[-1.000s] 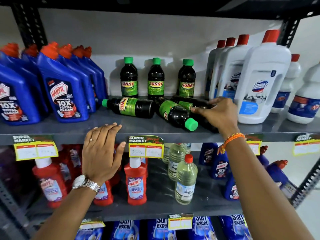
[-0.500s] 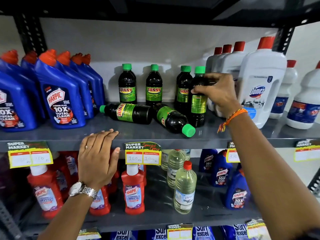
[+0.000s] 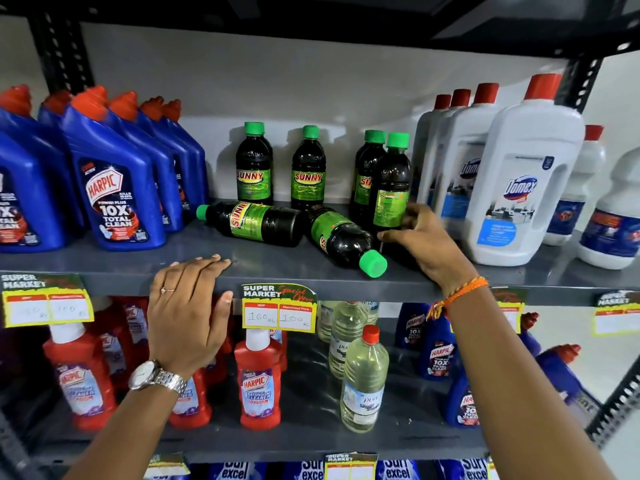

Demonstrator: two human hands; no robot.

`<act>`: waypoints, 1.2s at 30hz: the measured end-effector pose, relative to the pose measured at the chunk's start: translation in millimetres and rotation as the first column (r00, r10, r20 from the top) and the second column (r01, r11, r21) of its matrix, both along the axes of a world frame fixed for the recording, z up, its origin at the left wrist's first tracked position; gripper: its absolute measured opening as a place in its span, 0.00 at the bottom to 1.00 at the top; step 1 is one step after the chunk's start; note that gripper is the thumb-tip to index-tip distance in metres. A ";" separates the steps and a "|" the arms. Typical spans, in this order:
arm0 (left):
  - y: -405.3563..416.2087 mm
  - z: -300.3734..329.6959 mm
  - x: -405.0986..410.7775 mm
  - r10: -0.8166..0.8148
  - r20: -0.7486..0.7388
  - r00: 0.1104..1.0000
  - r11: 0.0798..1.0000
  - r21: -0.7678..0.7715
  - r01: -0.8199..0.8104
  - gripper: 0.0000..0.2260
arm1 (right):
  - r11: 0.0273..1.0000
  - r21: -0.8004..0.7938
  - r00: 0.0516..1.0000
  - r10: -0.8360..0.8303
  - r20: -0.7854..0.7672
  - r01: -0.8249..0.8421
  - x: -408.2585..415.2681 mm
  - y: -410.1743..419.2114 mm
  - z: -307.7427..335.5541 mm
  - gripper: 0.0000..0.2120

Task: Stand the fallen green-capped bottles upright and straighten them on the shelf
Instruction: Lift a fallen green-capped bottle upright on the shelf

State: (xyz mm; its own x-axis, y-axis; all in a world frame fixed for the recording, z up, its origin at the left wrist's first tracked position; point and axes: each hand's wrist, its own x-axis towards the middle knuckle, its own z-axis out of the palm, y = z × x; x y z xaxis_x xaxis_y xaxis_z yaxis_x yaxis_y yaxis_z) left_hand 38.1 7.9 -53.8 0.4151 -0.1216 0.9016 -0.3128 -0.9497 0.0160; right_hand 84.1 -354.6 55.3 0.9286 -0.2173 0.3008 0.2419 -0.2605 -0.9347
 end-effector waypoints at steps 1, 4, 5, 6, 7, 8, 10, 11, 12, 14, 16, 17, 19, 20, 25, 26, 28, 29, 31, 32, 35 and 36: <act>-0.9 0.8 -0.5 -0.004 0.002 1.000 1.000 -0.006 0.004 0.21 | 0.998 -0.050 0.999 -0.030 0.014 0.031 1.1 0.1 -1.7 0.38; -1.8 1.5 -2.3 -0.021 0.005 1.000 0.999 -0.027 0.021 0.21 | 0.964 -0.225 0.990 -0.131 0.054 0.140 1.9 1.8 -1.5 0.38; -1.8 1.8 -2.9 -0.026 0.007 1.000 0.999 -0.033 0.027 0.20 | 0.948 -0.278 0.988 -0.149 0.050 0.157 1.8 1.9 -1.2 0.38; -1.6 2.2 -3.5 -0.031 0.008 1.000 0.999 -0.037 0.031 0.20 | 0.934 -0.323 0.989 -0.144 0.043 0.150 1.4 2.3 -0.8 0.38; -2.0 2.5 -4.0 -0.032 0.007 0.999 0.999 -0.041 0.033 0.20 | 0.926 -0.358 0.992 -0.118 0.038 0.124 0.4 2.6 -0.5 0.37; -2.7 3.0 -4.6 -0.031 0.007 0.999 0.998 -0.046 0.031 0.20 | 0.927 -0.364 0.996 -0.079 0.038 0.087 -0.7 2.7 0.0 0.35; -4.2 3.3 -5.9 -0.027 0.007 1.000 0.998 -0.055 0.027 0.20 | 0.957 -0.289 0.999 -0.007 0.042 0.019 -5.4 3.7 0.5 0.29; -5.0 3.7 -6.2 -0.025 0.006 1.000 0.998 -0.058 0.025 0.20 | 0.966 -0.257 0.999 0.020 0.043 -0.008 -8.1 4.1 1.3 0.28; -5.4 4.1 -6.8 -0.025 0.003 1.000 0.998 -0.057 0.025 0.19 | 0.971 -0.236 0.999 0.034 0.043 -0.023 -10.8 4.6 1.7 0.28; -4.9 4.5 -7.2 -0.030 -0.003 1.000 0.998 -0.055 0.029 0.19 | 0.960 -0.278 0.999 -0.001 0.048 0.014 -13.3 5.6 2.4 0.32; -4.4 4.7 -8.1 -0.033 -0.012 0.999 0.998 -0.059 0.033 0.20 | 0.927 -0.360 0.993 -0.083 0.083 0.108 -15.6 7.1 3.1 0.36; -4.6 5.0 -8.8 -0.036 -0.017 0.999 0.998 -0.061 0.034 0.20 | 0.908 -0.389 0.986 -0.123 0.112 0.157 -16.5 7.6 2.6 0.37; -5.4 6.3 -10.7 -0.039 -0.027 0.999 0.997 -0.068 0.037 0.19 | 0.879 -0.428 0.976 -0.160 0.149 0.209 -17.7 8.9 2.1 0.38; -5.7 7.0 -11.8 -0.037 -0.030 0.999 0.997 -0.072 0.035 0.19 | 0.882 -0.430 0.979 -0.149 0.138 0.195 -17.5 8.6 2.4 0.38; -8.5 9.5 -17.1 -0.039 -0.054 0.998 0.996 -0.084 0.034 0.19 | 0.942 -0.322 0.994 -0.075 0.079 0.096 -15.3 3.2 1.0 0.33; -9.2 9.7 -17.8 -0.040 -0.056 0.998 0.996 -0.086 0.035 0.19 | 0.923 -0.364 0.990 -0.099 0.101 0.129 -14.9 3.1 0.4 0.34; -9.3 10.6 -19.0 -0.038 -0.058 0.998 0.996 -0.083 0.033 0.19 | 0.858 -0.472 0.978 -0.149 0.148 0.202 -13.9 5.8 0.4 0.36; -9.0 11.2 -19.2 -0.038 -0.060 0.997 0.996 -0.080 0.033 0.19 | 0.830 -0.513 0.974 -0.160 0.160 0.221 -13.3 7.0 0.8 0.36; -7.6 11.9 -18.8 -0.038 -0.067 0.997 0.997 -0.074 0.033 0.20 | 0.815 -0.542 0.978 -0.154 0.143 0.207 -12.0 7.4 2.4 0.36; -7.0 11.7 -18.5 -0.038 -0.072 0.997 0.997 -0.072 0.033 0.20 | 0.823 -0.536 0.982 -0.144 0.120 0.187 -12.0 7.0 3.2 0.36; -5.8 11.2 -18.2 -0.043 -0.071 0.997 0.997 -0.063 0.039 0.20 | 0.862 -0.486 0.989 -0.137 0.057 0.147 -15.1 6.3 3.4 0.37; -5.7 11.0 -18.2 -0.045 -0.070 0.997 0.997 -0.061 0.041 0.20 | 0.866 -0.478 0.989 -0.139 0.049 0.146 -16.1 6.4 3.3 0.37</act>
State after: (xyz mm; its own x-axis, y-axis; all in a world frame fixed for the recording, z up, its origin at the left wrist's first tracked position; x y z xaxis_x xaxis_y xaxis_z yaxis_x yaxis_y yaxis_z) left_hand 19.9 2.2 -42.8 0.4739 -0.0882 0.8761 -0.3496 -0.9320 0.0953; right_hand 67.9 -348.2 58.6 0.8940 -0.1731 0.4133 0.1789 -0.7078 -0.6834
